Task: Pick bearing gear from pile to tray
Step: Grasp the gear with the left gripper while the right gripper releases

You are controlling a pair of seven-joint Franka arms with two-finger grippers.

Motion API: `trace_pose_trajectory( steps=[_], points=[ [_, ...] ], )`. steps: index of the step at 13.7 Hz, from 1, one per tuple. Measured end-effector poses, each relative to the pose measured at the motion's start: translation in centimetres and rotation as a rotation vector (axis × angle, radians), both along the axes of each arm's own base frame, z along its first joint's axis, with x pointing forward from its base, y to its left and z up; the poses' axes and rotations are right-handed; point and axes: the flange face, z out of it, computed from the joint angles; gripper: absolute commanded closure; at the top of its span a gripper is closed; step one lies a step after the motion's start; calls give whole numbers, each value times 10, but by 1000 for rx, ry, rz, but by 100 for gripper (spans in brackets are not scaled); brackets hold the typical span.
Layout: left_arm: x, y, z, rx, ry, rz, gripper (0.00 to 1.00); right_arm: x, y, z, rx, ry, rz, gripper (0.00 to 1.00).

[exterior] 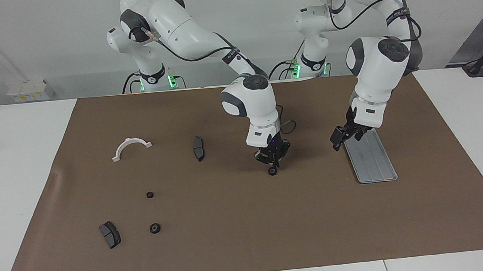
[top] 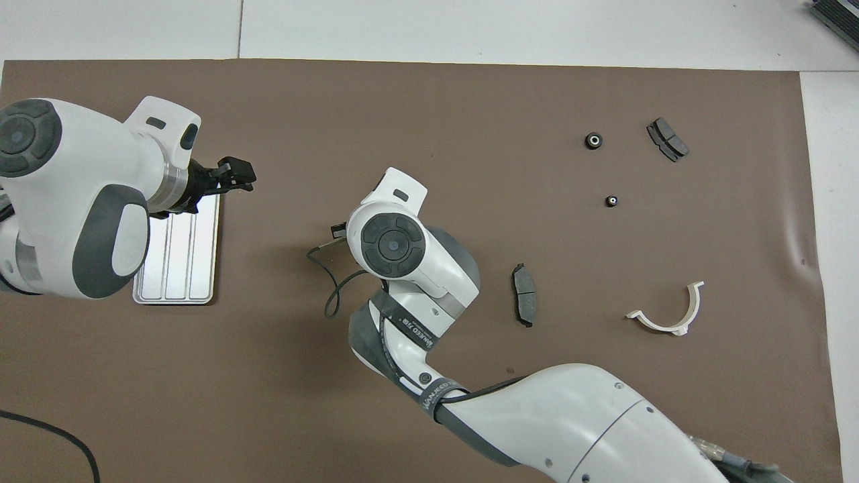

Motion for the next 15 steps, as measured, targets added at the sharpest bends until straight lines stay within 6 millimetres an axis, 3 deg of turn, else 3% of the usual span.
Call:
trace_pose_trajectory(
  steps=[2, 4, 6, 7, 9, 12, 15],
  points=[
    [3, -16, -11, -9, 2, 30, 0, -1, 6, 8, 4, -13, -1, 63],
    [11, -45, -32, -10, 15, 59, 0, 18, -18, 22, -31, -13, -26, 67],
    [20, -76, -58, 4, 36, 73, 0, 51, -69, 54, -60, -22, -35, 67],
    [22, -92, -72, 16, 45, 84, 0, 67, -100, 74, -59, -24, -44, 61],
    [19, -130, -92, 35, 55, 118, 0, 95, -164, 101, -50, -27, -72, 58],
    [-3, -182, -106, 41, 74, 128, 0, 129, -256, 99, -68, -19, -146, 58],
    [-16, -210, -116, 44, 77, 127, 6, 147, -345, 84, -99, 34, -229, 58]
  ],
)
